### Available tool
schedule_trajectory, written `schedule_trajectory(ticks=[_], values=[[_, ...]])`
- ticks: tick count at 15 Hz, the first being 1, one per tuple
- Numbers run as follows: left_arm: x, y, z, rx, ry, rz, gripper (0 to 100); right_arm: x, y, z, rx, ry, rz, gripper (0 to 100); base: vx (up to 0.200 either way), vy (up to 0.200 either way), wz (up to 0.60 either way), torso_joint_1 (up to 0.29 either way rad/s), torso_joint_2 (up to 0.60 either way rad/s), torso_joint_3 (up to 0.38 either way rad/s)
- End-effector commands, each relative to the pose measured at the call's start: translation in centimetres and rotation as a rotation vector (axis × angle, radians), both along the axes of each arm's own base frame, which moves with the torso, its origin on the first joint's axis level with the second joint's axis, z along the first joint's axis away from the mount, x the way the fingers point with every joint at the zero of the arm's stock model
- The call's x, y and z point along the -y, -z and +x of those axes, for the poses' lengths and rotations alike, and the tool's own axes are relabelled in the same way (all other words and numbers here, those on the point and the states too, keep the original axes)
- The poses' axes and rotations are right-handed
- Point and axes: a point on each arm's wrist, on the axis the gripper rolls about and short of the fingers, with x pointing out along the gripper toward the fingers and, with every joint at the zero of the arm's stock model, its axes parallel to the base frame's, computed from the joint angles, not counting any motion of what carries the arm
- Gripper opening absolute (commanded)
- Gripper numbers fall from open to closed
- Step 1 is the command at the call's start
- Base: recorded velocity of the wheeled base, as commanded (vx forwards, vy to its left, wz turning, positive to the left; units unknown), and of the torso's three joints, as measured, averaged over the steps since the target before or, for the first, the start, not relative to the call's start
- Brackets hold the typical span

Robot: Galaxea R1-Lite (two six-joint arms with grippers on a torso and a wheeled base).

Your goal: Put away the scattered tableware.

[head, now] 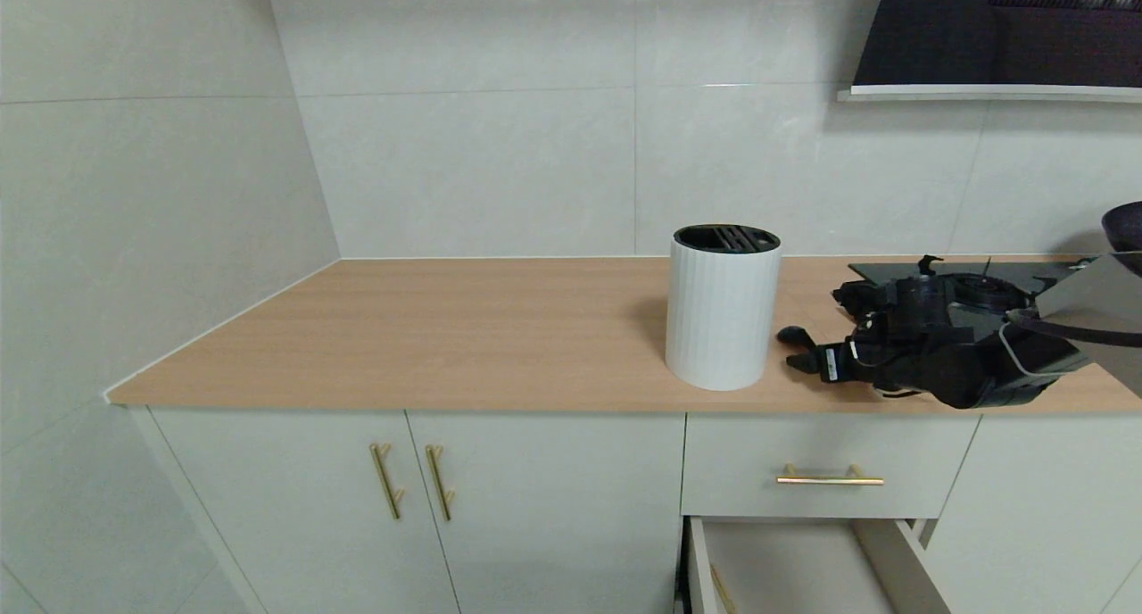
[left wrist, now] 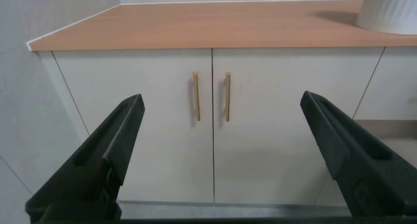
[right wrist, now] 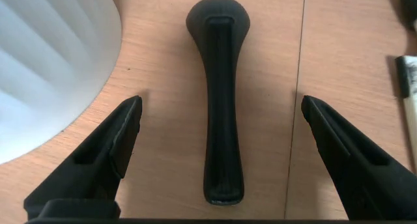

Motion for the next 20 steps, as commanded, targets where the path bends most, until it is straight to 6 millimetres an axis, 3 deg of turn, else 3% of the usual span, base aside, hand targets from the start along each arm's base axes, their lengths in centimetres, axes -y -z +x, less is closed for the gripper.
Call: schedule_trajectory(ticks=[1,3,4,10,13,15,16,17,20], values=[[0.0,0.0,0.0,0.001,-0.001,0.0,100,0.0,0.2,0.1,-0.005,-0.001,-0.001,100,0.0,0.0,0.0,0.0,0.0,0.0],[0.0,0.0,0.0,-0.001,-0.001,0.0,100,0.0,0.4,0.1,-0.009,-0.001,-0.001,100,0.0,0.0,0.0,0.0,0.0,0.0],[0.0,0.0,0.0,0.001,-0.001,0.0,100,-0.1,0.5,0.1,-0.011,-0.001,-0.002,0,0.0,0.0,0.0,0.0,0.0,0.0],[0.0,0.0,0.0,0.001,-0.001,0.0,100,-0.3,0.4,-0.1,-0.017,-0.01,0.0,0,0.0,0.0,0.0,0.0,0.0,0.0],[0.0,0.0,0.0,0.001,-0.001,0.0,100,-0.2,-1.2,-0.9,0.007,-0.007,0.003,0,0.0,0.0,0.0,0.0,0.0,0.0],[0.0,0.0,0.0,0.001,-0.001,0.0,100,-0.3,-4.3,-3.0,0.028,0.022,0.07,0,0.0,0.0,0.0,0.0,0.0,0.0],[0.0,0.0,0.0,0.001,-0.001,0.0,100,-0.4,-4.9,-3.6,0.024,0.022,0.075,0,0.0,0.0,0.0,0.0,0.0,0.0],[0.0,0.0,0.0,0.001,-0.001,0.0,100,-0.5,-6.3,-6.7,-0.02,0.016,0.085,0,0.0,0.0,0.0,0.0,0.0,0.0],[0.0,0.0,0.0,0.001,-0.001,0.0,100,-0.1,-8.0,-11.4,-0.053,0.012,0.085,0,0.0,0.0,0.0,0.0,0.0,0.0]])
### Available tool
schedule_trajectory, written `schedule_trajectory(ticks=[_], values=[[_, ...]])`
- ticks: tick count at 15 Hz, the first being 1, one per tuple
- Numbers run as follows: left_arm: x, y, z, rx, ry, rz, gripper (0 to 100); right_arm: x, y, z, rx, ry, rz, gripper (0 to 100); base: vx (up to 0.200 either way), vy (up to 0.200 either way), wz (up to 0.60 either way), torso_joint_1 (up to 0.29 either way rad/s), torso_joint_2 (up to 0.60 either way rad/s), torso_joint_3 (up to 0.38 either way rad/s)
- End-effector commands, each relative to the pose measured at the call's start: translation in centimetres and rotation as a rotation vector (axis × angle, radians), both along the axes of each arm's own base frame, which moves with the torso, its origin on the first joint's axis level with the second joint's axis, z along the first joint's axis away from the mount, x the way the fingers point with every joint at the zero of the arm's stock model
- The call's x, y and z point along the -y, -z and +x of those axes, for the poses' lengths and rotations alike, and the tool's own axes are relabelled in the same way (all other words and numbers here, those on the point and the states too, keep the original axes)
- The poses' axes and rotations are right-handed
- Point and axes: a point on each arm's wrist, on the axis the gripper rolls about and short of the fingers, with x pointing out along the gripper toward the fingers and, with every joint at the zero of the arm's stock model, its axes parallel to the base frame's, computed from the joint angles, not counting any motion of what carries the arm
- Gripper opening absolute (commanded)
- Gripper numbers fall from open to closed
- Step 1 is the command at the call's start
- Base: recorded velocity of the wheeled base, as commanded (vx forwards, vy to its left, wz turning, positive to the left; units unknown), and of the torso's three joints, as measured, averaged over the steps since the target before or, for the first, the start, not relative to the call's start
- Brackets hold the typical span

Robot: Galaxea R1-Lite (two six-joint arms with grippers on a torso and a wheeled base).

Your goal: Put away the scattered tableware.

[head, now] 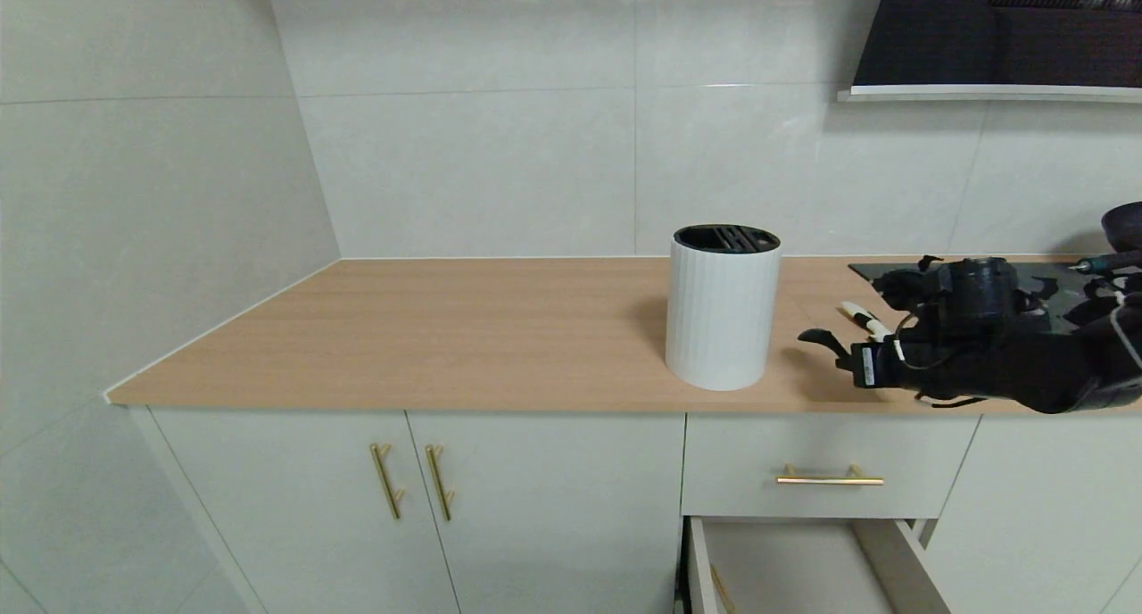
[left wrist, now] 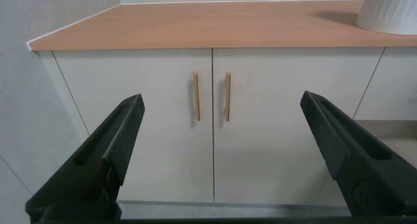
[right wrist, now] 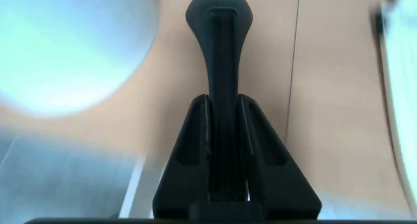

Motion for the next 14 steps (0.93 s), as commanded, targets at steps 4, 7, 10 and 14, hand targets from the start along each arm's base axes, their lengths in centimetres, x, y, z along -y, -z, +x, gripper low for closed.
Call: schedule_trajectory(ticks=[4,7,10,14], values=[[0.0,0.0,0.0,0.001,-0.001,0.0,100,0.3,-3.4,-9.4,0.012,-0.091,0.047,0,0.0,0.0,0.0,0.0,0.0,0.0],[0.0,0.0,0.0,0.001,-0.001,0.0,100,-0.2,-2.6,-12.0,-0.023,-0.114,0.044,0,0.0,0.0,0.0,0.0,0.0,0.0],[0.0,0.0,0.0,0.001,-0.001,0.0,100,-0.1,-1.0,-13.1,-0.085,-0.122,0.034,0,0.0,0.0,0.0,0.0,0.0,0.0],[0.0,0.0,0.0,0.001,-0.001,0.0,100,-0.2,0.0,-13.3,-0.121,-0.139,0.013,0,0.0,0.0,0.0,0.0,0.0,0.0]])
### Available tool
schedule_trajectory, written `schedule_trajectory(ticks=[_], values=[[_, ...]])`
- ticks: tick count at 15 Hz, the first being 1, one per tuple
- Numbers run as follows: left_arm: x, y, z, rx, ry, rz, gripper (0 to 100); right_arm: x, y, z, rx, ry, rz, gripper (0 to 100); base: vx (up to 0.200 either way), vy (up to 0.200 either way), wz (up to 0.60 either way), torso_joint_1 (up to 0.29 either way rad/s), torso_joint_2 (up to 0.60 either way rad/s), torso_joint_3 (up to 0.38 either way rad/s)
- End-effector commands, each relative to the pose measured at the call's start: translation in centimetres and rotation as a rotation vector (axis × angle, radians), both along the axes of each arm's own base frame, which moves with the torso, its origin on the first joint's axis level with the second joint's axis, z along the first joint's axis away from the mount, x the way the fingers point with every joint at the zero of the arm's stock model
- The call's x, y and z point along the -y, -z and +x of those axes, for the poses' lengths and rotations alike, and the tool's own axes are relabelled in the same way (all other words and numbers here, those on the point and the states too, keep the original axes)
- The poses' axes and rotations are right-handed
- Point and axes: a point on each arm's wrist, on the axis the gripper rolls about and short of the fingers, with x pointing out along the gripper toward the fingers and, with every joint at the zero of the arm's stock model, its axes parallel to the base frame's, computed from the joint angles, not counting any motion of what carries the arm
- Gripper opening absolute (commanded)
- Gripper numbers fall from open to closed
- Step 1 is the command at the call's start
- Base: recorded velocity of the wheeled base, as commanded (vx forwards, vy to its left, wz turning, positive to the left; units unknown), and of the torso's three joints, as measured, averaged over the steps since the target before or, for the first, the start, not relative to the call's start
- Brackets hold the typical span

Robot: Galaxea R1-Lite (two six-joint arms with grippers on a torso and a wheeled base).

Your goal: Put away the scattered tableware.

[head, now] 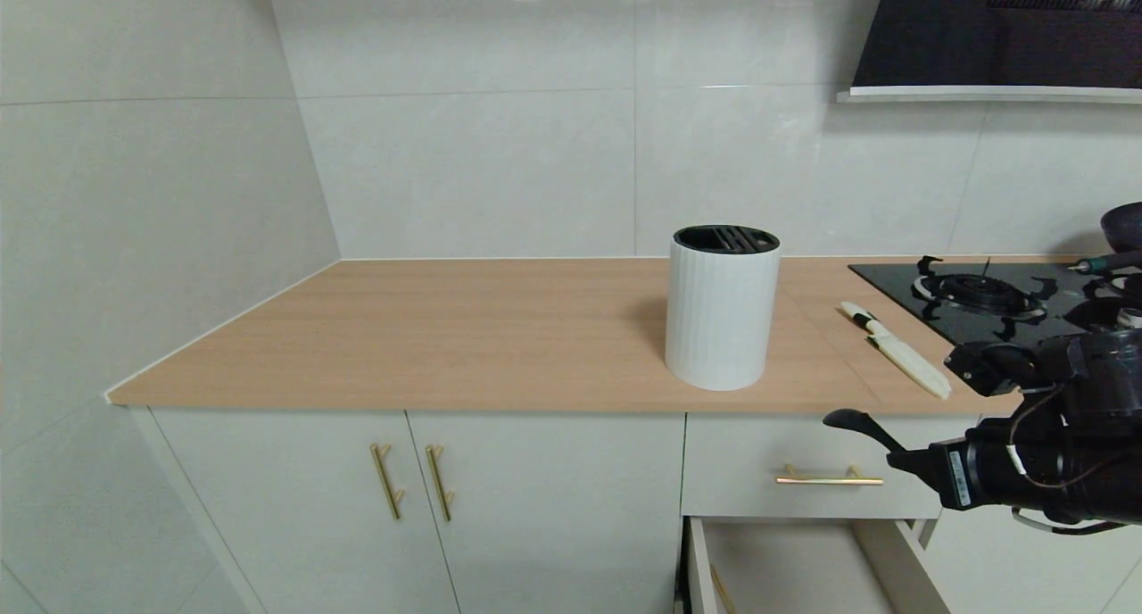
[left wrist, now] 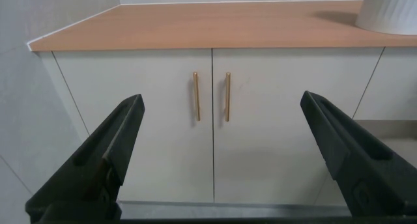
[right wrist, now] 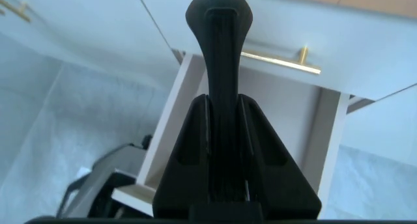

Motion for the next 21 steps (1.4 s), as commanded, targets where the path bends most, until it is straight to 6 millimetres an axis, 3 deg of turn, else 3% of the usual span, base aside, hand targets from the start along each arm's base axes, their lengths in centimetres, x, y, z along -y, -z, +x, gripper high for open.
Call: schedule_trajectory(ticks=[1,9,21], values=[[0.0,0.0,0.0,0.001,-0.001,0.0,100,-0.1,0.8,0.1,-0.026,-0.023,-0.025,0,0.0,0.0,0.0,0.0,0.0,0.0],[0.0,0.0,0.0,0.001,-0.001,0.0,100,-0.2,2.2,0.7,-0.048,-0.025,-0.029,0,0.0,0.0,0.0,-0.019,0.03,0.025],[0.0,0.0,0.0,0.001,-0.001,0.0,100,-0.3,2.8,0.8,-0.064,-0.04,-0.045,0,0.0,0.0,0.0,-0.182,0.46,0.266]])
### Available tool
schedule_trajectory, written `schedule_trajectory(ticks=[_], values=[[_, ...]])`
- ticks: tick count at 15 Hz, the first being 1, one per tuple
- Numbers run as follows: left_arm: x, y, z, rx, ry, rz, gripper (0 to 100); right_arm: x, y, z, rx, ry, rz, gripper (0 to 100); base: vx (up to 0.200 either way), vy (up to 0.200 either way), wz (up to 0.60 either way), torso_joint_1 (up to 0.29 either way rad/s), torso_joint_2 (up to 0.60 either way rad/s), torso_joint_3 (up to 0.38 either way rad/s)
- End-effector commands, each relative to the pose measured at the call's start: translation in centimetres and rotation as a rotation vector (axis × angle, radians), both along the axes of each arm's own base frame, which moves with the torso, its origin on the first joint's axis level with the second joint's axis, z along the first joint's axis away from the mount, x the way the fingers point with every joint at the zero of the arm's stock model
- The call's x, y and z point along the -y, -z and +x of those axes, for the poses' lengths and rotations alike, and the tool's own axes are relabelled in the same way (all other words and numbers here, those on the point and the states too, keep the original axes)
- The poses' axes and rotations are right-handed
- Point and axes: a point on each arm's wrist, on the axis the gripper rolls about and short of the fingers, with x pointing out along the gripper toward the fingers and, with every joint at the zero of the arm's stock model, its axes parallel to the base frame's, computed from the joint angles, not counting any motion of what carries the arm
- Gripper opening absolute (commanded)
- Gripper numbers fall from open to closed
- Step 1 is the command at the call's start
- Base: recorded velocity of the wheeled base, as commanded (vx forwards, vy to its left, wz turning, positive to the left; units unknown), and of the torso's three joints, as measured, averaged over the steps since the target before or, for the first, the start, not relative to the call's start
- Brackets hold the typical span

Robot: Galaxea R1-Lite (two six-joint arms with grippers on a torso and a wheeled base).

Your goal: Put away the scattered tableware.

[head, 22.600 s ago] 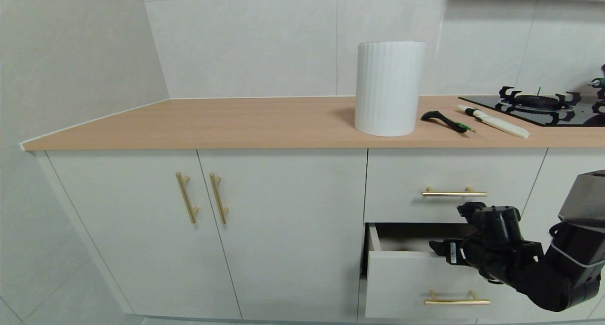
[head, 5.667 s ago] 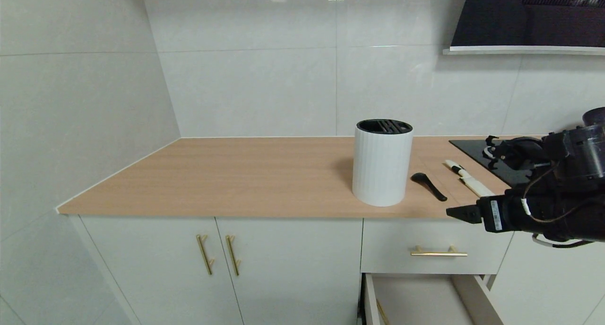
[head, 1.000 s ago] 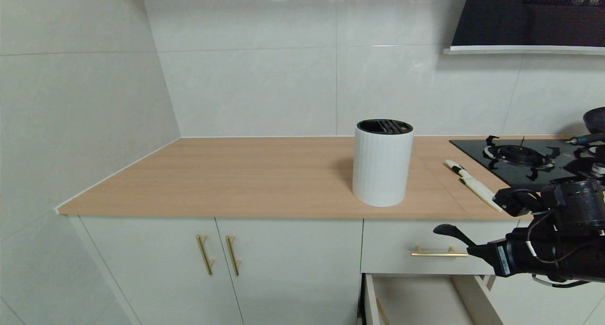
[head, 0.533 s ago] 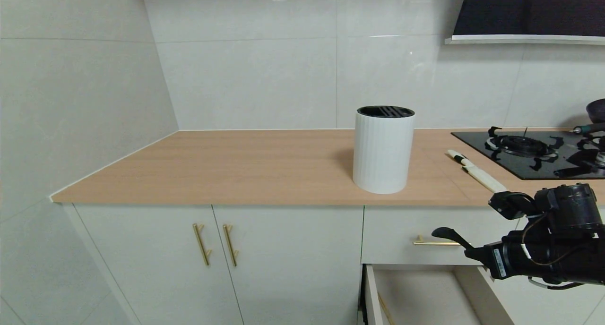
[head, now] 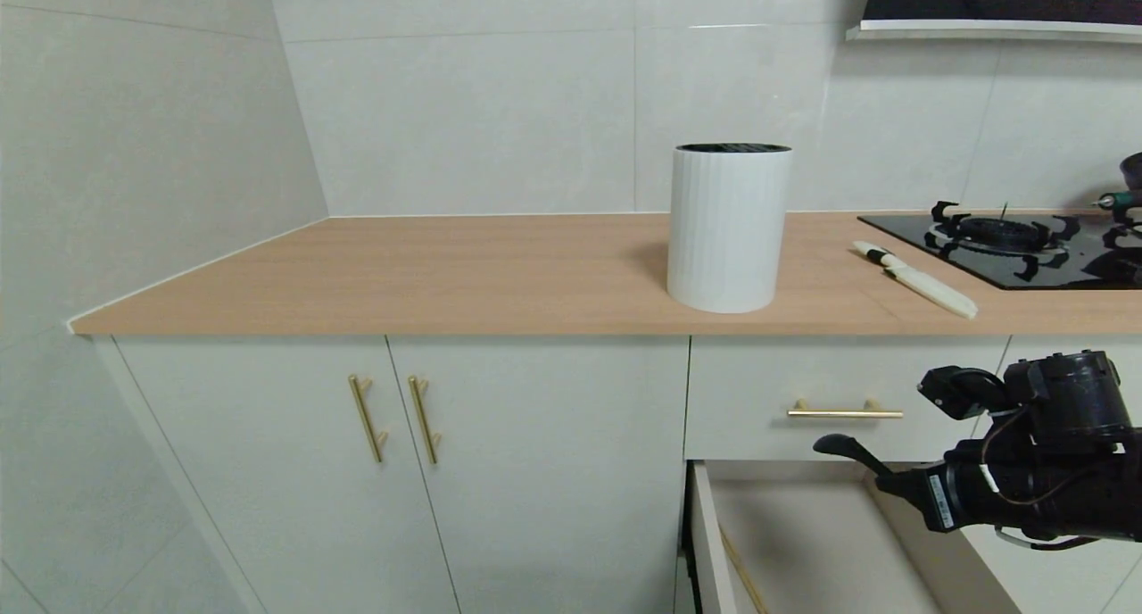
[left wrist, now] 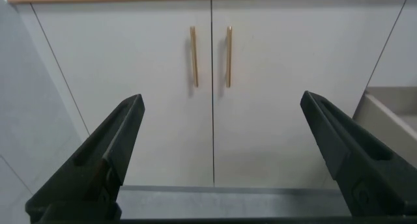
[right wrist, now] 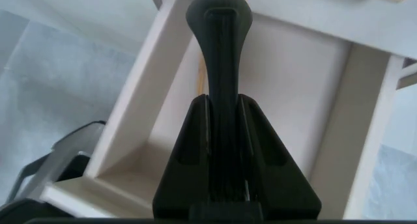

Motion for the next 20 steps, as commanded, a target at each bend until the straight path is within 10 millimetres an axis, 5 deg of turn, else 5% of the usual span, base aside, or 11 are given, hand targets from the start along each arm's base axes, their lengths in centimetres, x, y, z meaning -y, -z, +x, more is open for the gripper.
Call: schedule_trajectory(ticks=[1,10,20], values=[[0.0,0.0,0.0,0.001,0.0,0.0,100,0.0,0.3,0.1,-0.01,-0.001,-0.002,0,0.0,0.0,0.0,-0.168,0.46,0.29],[0.0,0.0,0.0,0.001,0.0,0.0,100,-0.1,1.4,0.8,-0.029,-0.003,-0.009,0,0.0,0.0,0.0,-0.088,0.3,0.204],[0.0,0.0,0.0,0.001,0.0,0.0,100,-1.6,10.2,4.6,-0.217,0.117,-0.112,0,0.0,0.0,0.0,-0.01,0.02,0.015]])
